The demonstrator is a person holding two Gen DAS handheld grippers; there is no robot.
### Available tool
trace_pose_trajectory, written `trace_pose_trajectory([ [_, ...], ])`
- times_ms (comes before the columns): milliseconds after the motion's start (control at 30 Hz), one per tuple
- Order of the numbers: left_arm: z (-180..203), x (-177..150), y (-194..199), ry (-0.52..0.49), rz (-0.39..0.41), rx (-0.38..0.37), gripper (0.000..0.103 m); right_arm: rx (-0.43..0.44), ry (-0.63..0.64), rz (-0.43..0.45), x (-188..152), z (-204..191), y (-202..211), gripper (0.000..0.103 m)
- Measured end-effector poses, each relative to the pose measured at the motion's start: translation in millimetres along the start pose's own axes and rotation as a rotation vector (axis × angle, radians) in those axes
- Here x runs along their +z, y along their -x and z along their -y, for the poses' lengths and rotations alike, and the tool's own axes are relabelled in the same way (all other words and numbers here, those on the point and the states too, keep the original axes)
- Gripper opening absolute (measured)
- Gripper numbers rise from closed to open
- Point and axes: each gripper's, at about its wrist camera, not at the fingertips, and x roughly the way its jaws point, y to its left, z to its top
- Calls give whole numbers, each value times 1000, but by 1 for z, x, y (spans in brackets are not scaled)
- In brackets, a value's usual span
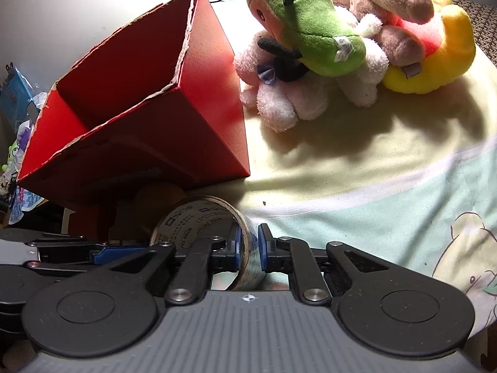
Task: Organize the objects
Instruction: 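Close the right gripper around the beige masking tape roll, then lift the tape roll with the right gripper and carry it into the red box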
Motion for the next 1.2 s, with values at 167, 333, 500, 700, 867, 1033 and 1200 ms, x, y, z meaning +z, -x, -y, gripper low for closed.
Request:
trace_pose_trajectory([
  [167, 5, 1, 7, -31, 28, -7, 12, -2, -9, 28, -2, 3, 11, 12],
  [333, 27, 6, 25, -135, 98, -17, 12, -39, 17, 111, 0, 1, 42, 12],
  [500, 48, 15, 59, -228, 210, -48, 12, -89, 44, 250, 8, -3, 86, 12],
  [700, 52, 36, 102, -280, 355, -66, 12, -92, 81, 400, 32, -16, 125, 12],
  [867, 38, 62, 128, -262, 457, -7, 12, -58, 164, 478, 66, -45, 132, 12],
  [1033, -3, 90, 128, -169, 459, 64, 12, 20, 206, 423, 104, -67, 102, 12],
  [1200, -41, 102, 111, -101, 422, 149, 12, 58, 270, 348, 127, -91, 60, 12],
])
